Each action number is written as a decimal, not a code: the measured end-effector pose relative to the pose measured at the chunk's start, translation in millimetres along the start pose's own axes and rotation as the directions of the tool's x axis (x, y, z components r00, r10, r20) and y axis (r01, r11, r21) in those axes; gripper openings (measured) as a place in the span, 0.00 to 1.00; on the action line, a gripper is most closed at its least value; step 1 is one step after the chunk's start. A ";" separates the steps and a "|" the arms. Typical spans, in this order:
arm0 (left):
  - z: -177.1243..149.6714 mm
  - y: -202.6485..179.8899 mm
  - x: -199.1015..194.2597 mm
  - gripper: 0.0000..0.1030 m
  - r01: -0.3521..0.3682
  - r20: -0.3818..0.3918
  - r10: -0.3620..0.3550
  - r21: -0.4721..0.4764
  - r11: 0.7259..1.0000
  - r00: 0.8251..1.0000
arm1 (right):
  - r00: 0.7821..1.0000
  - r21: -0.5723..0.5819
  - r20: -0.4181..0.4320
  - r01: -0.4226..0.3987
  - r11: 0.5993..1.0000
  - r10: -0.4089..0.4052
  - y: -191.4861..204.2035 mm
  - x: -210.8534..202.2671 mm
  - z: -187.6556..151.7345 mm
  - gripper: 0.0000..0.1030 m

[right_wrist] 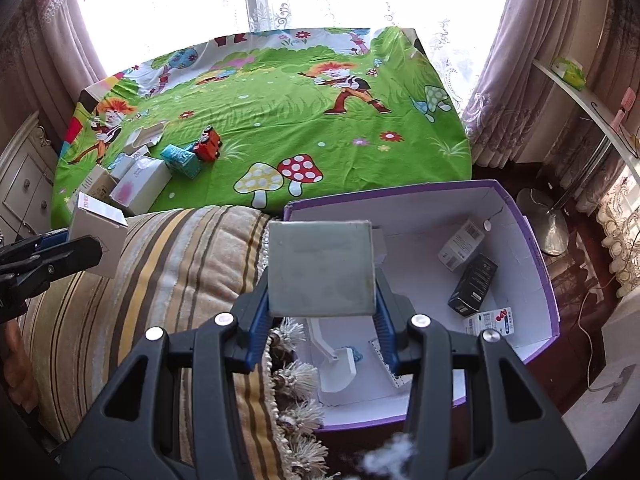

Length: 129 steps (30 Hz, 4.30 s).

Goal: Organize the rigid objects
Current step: 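Carry both white boxes over the purple box and open both tools, then move back to the pile and grasp dark blue box with left tool, then grasp white box with pink print using right tool while left tool holds blue box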

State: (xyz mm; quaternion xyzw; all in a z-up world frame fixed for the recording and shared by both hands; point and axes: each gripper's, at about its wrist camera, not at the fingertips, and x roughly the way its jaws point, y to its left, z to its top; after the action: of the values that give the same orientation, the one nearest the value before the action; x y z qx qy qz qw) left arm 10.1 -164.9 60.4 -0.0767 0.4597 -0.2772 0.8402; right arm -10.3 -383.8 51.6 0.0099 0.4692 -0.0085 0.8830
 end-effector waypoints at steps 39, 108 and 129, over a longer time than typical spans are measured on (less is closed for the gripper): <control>1.8 -7.9 14.5 0.63 0.078 -0.029 -0.079 -0.038 0.996 0.996 | 0.998 0.053 -0.016 0.060 0.997 -0.059 -22.8 2.5 -7.4 0.72; 27.0 200.7 17.4 0.50 -0.258 -0.204 0.204 -0.295 0.920 0.958 | 0.977 -0.170 -0.108 -0.201 0.965 0.184 137.0 54.9 50.7 0.72; 7.5 232.6 -64.1 0.50 -0.166 0.083 0.225 -0.442 0.882 0.971 | 0.943 -0.074 -0.242 -0.254 0.964 0.230 245.9 116.9 85.5 0.87</control>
State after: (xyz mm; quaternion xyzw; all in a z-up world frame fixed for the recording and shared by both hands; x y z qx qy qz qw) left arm 81.0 62.6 22.1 -0.2319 0.4586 -0.0766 0.8544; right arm 132.0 -140.8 4.9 0.0222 0.5638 0.1260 0.8159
